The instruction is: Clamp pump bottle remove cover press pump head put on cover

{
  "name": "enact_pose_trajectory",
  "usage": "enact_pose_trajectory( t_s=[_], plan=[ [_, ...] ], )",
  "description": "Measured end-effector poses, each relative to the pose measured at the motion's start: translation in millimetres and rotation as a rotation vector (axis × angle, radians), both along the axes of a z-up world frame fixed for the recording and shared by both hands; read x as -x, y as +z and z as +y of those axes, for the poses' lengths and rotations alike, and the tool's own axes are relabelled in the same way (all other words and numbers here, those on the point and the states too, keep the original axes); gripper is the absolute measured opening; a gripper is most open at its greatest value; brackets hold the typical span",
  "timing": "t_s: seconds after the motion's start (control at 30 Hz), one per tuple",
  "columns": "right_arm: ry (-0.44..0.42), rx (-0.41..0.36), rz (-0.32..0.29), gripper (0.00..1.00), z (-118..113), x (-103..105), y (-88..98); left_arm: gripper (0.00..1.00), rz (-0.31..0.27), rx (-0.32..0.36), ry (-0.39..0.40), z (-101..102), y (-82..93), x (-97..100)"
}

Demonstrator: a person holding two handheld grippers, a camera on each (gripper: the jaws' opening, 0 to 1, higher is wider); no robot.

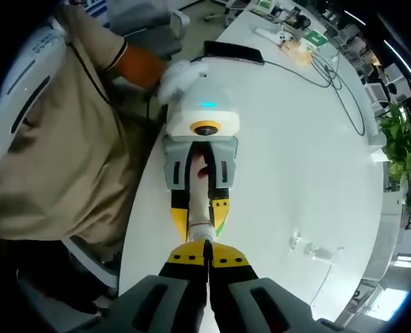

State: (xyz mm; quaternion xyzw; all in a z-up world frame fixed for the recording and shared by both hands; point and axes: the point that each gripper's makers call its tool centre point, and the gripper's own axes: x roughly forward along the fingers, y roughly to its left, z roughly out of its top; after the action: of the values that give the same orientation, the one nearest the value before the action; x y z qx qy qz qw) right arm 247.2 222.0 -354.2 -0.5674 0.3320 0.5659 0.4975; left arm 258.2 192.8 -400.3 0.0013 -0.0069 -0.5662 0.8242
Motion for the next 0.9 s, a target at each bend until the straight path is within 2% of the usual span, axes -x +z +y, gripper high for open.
enact_pose_trajectory(
  t_s=[0.9],
  plan=[
    [-0.016,0.059,0.019,0.0,-0.5,0.0,-7.5,0.12,0.001,0.001,0.0,0.9,-0.2,-2.0]
  ],
)
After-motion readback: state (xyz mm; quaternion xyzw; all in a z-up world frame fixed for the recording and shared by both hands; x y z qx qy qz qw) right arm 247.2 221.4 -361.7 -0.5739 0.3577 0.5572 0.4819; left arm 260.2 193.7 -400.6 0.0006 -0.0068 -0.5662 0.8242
